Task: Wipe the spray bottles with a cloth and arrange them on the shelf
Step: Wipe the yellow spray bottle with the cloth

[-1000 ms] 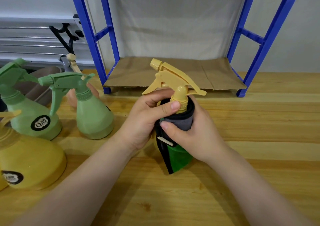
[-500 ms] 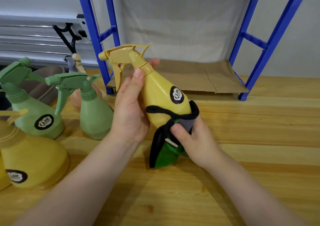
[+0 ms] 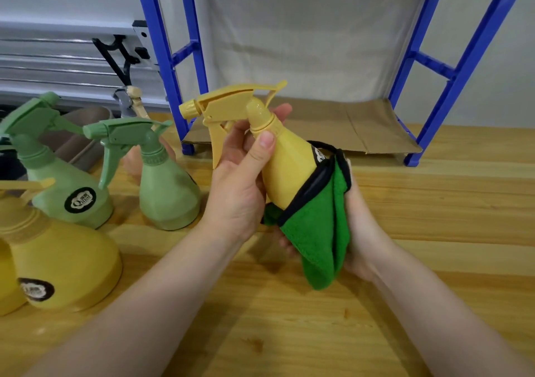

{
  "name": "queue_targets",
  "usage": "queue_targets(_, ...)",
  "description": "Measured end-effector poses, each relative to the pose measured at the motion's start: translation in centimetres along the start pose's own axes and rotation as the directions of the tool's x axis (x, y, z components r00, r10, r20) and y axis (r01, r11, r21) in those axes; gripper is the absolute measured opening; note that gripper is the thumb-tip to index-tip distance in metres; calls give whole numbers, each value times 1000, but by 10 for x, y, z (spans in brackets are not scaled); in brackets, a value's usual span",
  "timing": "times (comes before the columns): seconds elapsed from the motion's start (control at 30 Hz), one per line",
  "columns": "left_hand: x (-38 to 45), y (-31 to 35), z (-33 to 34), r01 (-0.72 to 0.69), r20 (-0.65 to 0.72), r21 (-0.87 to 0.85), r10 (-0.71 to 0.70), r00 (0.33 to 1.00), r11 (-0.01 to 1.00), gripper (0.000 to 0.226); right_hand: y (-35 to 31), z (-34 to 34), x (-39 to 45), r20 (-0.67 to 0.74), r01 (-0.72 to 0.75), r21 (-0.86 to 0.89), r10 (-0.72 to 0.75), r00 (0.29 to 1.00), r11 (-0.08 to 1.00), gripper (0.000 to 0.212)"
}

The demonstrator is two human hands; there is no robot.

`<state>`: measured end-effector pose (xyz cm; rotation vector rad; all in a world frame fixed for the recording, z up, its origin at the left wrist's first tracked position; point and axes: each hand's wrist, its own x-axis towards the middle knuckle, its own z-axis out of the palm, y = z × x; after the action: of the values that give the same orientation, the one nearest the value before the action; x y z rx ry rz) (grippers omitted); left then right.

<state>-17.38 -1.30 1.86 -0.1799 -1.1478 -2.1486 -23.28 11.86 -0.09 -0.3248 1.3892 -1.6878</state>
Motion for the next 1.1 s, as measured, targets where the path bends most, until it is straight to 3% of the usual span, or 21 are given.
queue_targets(0.13, 4, 0, -6, 0, -1, 3, 0, 1000, 1000, 20, -4, -1, -4, -99, -20, -144, 6, 995, 989, 93)
queue_targets(0.23, 5, -2, -10, 16, -3, 38, -16, 1000, 999, 19, -4, 5, -4, -311, -61, -387, -68, 948, 920, 88)
queue_targets(0.43, 4, -4, -12, 49, -29, 28, -48, 998, 998, 23, -9, 12, -3, -447, 21, -668, -424, 788, 744, 64)
queue_targets(0.53, 4, -5, -11, 64, -23, 30, -64, 998, 997, 24, -2, 7, 1, -429, 54, -750, -546, 720, 660, 63)
queue_targets(0.63, 4, -5, -13, 100, -18, 20, -99, 995, 995, 22, 5, 3, 2, -353, 179, -771, -645, 677, 611, 54)
queue_targets(0.8, 0, -6, -13, 183, 26, 49, -185, 982, 982, 28, 12, 1, 1, -181, 419, -696, -706, 685, 584, 45)
queue_targets(0.97, 0, -5, -15, 266, 60, 104, -273, 960, 958, 35, 11, -3, 4, 75, 533, -753, -754, 652, 386, 29)
queue_targets(1.1, 3, -1, -19, 277, 45, 121, -284, 958, 953, 33, 10, 2, -1, 174, 575, -759, -757, 630, 304, 53)
